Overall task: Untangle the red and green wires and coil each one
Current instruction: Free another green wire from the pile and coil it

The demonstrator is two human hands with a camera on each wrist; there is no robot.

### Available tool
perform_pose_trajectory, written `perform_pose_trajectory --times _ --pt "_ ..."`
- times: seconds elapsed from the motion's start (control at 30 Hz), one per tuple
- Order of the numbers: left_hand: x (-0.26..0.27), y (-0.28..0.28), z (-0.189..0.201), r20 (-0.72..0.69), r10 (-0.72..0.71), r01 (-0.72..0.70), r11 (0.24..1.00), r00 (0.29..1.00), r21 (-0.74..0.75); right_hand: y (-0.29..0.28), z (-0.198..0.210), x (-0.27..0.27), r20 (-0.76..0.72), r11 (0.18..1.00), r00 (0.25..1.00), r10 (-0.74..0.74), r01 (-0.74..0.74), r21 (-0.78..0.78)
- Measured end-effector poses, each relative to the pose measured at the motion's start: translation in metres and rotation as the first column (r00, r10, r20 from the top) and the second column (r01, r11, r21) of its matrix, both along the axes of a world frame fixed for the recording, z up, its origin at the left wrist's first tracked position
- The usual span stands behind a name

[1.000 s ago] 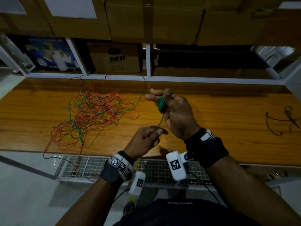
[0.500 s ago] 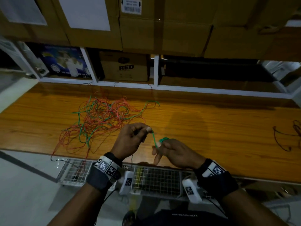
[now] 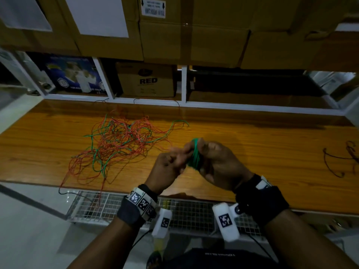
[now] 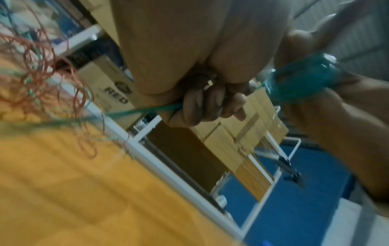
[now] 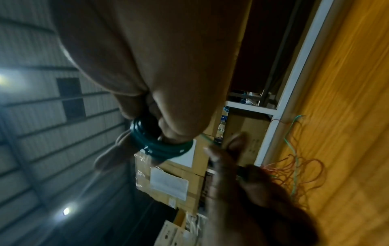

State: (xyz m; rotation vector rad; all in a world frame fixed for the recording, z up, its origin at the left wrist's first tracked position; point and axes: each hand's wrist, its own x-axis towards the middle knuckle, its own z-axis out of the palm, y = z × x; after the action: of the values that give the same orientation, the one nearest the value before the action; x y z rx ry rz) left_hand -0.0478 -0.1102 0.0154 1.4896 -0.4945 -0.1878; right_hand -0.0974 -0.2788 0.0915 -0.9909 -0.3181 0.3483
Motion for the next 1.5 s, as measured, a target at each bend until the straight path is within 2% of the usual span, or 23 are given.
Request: perform_pose_trajectory --times 0.13,0.2,0.23,0.27,0.3,0.33,0.37,0.4,0.47,0.6,0.7,0.83,1.0,1.13,1.2,1.27,1.3,1.33,1.37,1.4,1.43,1.47,1.5 --pt "-0.009 -0.002 -0.011 -0.075 -0.029 0.037 0.994 0.997 0.107 -0.016 0.011 0.022 -0.043 0.912 0.939 -0.342 0.343 0.227" --pt "-0.010 0.002 -0.014 -0.047 -0.011 0.019 0.986 0.999 0.167 -0.028 0.008 0.033 0.097 0.804 0.798 -0.595 0.592 0.059" --pt "-0.011 0.004 -0.014 -0.013 -0.008 0.010 0.978 1.000 0.207 -0.033 0.004 0.037 0.235 0.678 0.690 -0.685 0.721 -0.140" --pt "-0.013 0.006 -0.014 0.021 -0.013 0.007 0.969 1.000 0.248 -0.037 -0.004 0.040 0.407 0.464 0.582 -0.704 0.811 -0.356" --pt "-0.014 0.007 -0.012 0.038 -0.020 0.009 0.961 0.999 0.276 -0.040 -0.015 0.042 0.557 0.242 0.538 -0.633 0.821 -0.518" --pt "-0.014 0.008 -0.010 0.050 -0.014 -0.001 0.955 0.999 0.295 -0.042 -0.027 0.041 0.648 0.076 0.576 -0.499 0.774 -0.629" --pt "-0.013 0.009 -0.006 0.075 0.001 -0.025 0.950 0.997 0.313 -0.043 -0.040 0.039 0.674 -0.022 0.650 -0.350 0.714 -0.700" --pt "-0.012 0.012 -0.001 0.111 0.021 -0.057 0.942 0.994 0.332 -0.045 -0.054 0.035 0.652 -0.053 0.724 -0.224 0.659 -0.750" --pt "-0.004 0.021 0.007 0.191 0.047 -0.118 0.919 0.980 0.377 -0.044 -0.071 0.025 0.537 0.020 0.836 -0.115 0.543 -0.840" --pt "0.013 0.035 0.015 0.294 0.082 -0.197 0.900 0.952 0.388 -0.030 -0.079 0.007 0.202 0.369 0.979 -0.021 0.195 -0.909" --pt "0.020 0.030 0.025 0.336 0.068 -0.187 0.923 0.940 0.337 -0.015 -0.071 -0.004 0.010 0.656 0.994 0.109 -0.064 -0.752" --pt "0.028 0.019 0.026 0.289 0.095 -0.174 0.949 0.953 0.262 0.003 -0.054 -0.012 -0.040 0.872 0.979 0.201 -0.198 -0.447" --pt "0.019 0.005 0.014 0.148 0.059 -0.081 0.986 0.987 0.145 0.011 -0.020 -0.008 -0.040 0.995 0.998 0.055 -0.058 -0.077" --pt "0.000 -0.008 0.000 0.001 0.023 -0.023 0.996 1.000 0.085 0.005 0.002 0.004 -0.122 0.960 0.989 -0.087 0.116 0.256" --pt "-0.007 -0.009 -0.003 -0.038 -0.001 0.004 0.997 0.999 0.074 0.001 0.005 0.013 -0.131 0.928 0.966 -0.221 0.250 0.276" --pt "-0.011 -0.006 -0.009 -0.057 -0.003 0.008 0.996 0.998 0.089 -0.006 0.004 0.024 -0.051 0.893 0.910 -0.411 0.413 0.179" --pt "-0.012 -0.003 -0.012 -0.060 0.000 0.007 0.994 0.998 0.111 -0.011 0.002 0.029 0.051 0.852 0.850 -0.524 0.523 0.036" --pt "-0.013 0.000 -0.012 -0.047 -0.007 0.013 0.991 0.999 0.134 -0.016 -0.002 0.033 0.207 0.739 0.757 -0.620 0.652 -0.171" --pt "-0.014 0.004 -0.010 -0.027 -0.011 0.015 0.987 1.000 0.160 -0.021 -0.006 0.036 0.403 0.531 0.649 -0.646 0.761 -0.374" --pt "-0.013 0.008 -0.009 -0.014 -0.008 0.010 0.982 1.000 0.187 -0.025 -0.012 0.038 0.580 0.287 0.574 -0.578 0.808 -0.514" --pt "-0.012 0.014 -0.007 0.000 0.005 -0.005 0.978 1.000 0.208 -0.027 -0.015 0.036 0.678 0.101 0.579 -0.453 0.789 -0.606" --pt "-0.010 0.020 -0.005 0.029 0.021 -0.027 0.974 0.999 0.224 -0.027 -0.018 0.032 0.686 -0.011 0.647 -0.333 0.725 -0.689" --pt "-0.008 0.027 -0.001 0.065 0.037 -0.052 0.970 0.997 0.239 -0.026 -0.022 0.027 0.629 -0.052 0.739 -0.242 0.637 -0.769"
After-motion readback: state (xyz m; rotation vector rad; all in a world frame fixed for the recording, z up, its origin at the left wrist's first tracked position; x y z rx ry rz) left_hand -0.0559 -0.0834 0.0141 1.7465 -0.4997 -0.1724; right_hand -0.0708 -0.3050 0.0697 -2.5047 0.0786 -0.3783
